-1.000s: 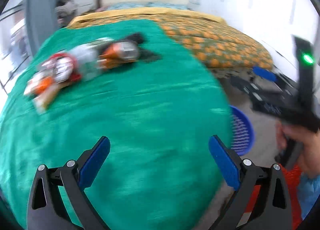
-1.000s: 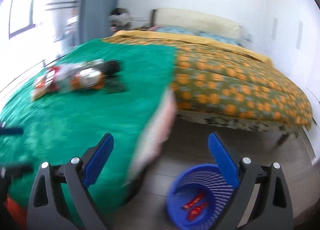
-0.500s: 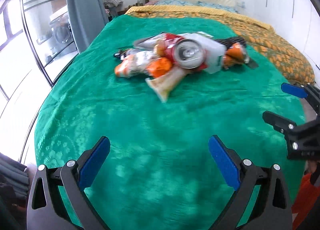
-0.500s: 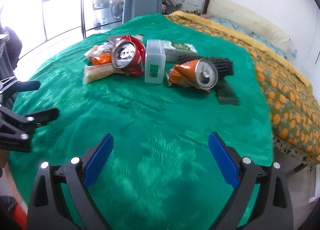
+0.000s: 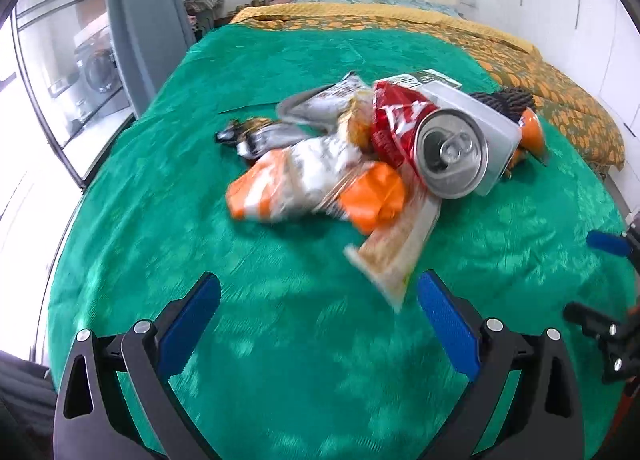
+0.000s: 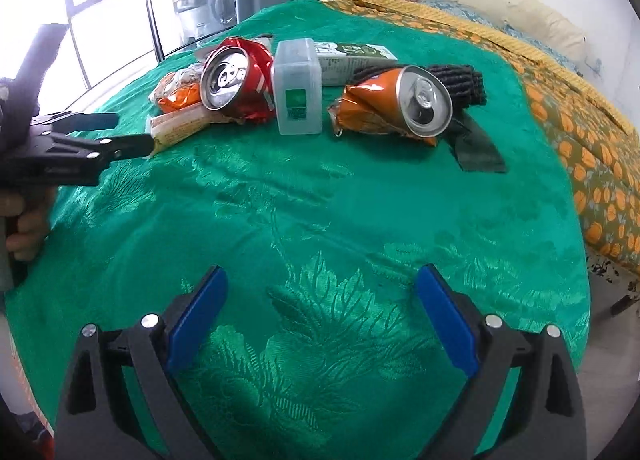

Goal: Collect trash
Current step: 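Return both tools to the pile and grasp the cream snack bar with the left tool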

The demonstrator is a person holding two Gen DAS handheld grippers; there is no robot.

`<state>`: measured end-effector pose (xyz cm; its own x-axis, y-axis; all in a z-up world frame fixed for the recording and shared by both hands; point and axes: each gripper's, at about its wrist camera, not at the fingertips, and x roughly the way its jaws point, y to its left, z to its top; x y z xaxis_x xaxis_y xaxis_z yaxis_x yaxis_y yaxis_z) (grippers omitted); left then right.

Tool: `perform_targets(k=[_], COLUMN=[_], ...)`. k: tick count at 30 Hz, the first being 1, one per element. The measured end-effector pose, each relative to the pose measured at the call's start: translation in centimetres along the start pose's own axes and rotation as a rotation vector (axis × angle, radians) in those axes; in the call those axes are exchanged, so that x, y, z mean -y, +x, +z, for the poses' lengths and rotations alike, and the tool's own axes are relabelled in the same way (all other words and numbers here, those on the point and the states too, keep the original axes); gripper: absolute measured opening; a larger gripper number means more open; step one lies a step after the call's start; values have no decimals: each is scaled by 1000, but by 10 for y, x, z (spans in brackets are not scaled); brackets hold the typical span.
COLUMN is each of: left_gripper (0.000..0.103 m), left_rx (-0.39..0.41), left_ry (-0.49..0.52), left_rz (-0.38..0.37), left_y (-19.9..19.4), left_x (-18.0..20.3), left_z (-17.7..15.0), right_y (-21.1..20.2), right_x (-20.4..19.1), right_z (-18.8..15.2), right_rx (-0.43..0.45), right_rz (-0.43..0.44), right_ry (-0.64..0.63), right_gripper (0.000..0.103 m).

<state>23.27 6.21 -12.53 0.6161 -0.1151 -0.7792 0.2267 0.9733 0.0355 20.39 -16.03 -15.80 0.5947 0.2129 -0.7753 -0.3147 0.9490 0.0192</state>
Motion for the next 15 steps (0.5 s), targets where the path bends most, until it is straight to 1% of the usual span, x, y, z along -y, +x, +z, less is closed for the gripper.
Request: perform_targets(k=[1,3,4,5,7,8,9,12,15], left_gripper=[96,81,77,67,51,35,31,27,28], left_rx=[-3,-16,-30,-39,-32,-32,-30,-35,-61], left_ry=[8,18,21,20,21,19,13,-33,-105], left_rz=[-15,-31,-44,-54,-62,-77,-81,-90,-104], left_y=[4,9,13,15,15,13,11,-3,-26], left_x=[3,8,11,14,20,22,24,25,21], left_z=[4,9,12,12,13,12,10,-2,-29], right_y=[1,1,0,0,-1,-1,-2,-2,-3], right_x=[1,3,2,2,2,3,4,9,11], right_z=[0,1,1,1,-1,-1,-1,-1,-2], right_rx=[-1,1,3,5,8,9,10,10,16], right_rz=[-2,-8,-13,-19,-26,-30,-31,-26,-22], right_ry=[5,8,9,11,18,26,33,55,65], right_gripper=[93,93,93,93,93,93,93,93,93])
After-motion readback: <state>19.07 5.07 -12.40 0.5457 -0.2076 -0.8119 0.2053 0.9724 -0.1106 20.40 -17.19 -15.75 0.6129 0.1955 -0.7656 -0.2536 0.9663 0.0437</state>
